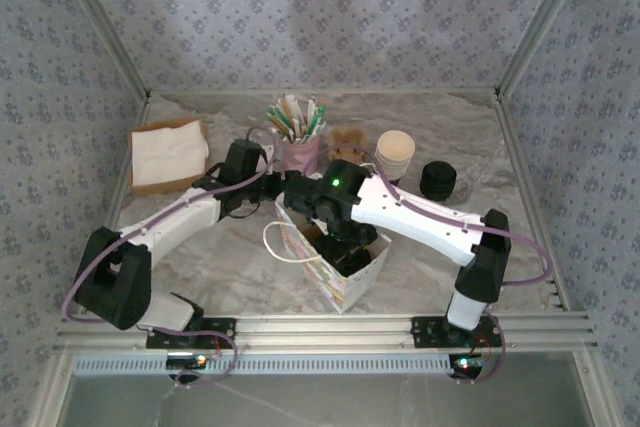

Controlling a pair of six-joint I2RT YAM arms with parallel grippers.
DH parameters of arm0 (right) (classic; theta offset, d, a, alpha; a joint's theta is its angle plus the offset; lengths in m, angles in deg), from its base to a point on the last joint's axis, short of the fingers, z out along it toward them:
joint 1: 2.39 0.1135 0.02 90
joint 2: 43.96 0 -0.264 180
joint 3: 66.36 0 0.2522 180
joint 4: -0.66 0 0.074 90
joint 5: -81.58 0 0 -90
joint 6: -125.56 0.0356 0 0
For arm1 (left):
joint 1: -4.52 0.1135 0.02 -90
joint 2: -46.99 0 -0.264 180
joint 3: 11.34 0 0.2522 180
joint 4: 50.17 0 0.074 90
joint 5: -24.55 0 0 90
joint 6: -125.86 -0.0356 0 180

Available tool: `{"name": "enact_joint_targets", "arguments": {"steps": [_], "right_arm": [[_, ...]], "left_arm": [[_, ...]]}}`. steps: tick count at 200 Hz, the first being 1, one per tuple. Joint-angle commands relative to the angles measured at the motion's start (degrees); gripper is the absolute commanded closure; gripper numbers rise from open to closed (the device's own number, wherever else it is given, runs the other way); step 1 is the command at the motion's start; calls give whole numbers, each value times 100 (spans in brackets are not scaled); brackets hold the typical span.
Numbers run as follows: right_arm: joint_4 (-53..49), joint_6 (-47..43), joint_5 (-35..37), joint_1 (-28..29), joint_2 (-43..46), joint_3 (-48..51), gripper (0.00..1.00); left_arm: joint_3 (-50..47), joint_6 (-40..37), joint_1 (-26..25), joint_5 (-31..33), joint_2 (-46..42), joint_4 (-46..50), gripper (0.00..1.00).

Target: Pack the takeout coffee

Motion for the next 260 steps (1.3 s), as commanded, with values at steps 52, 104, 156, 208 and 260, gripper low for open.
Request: {"name": "enact_joint_targets", "arguments": {"steps": [52,104,156,208,260], "right_arm": [[-73,-63,-44,-91,97,254,34],[46,48,31,-68,130,244,35],[-42,152,408,98,103,-31,35],[-144,234,550,217,45,-62,35],[-9,289,475,226,-16,206,35]], "left_arm": [[199,-4,-104,-27,68,-66,25],[176,-21,-104,-5,47,-36,25],[212,-72,-104,25,36,40,25],[242,-72,-108,22,58,54,25],[273,-96,-109,25,70,93,25]]}}
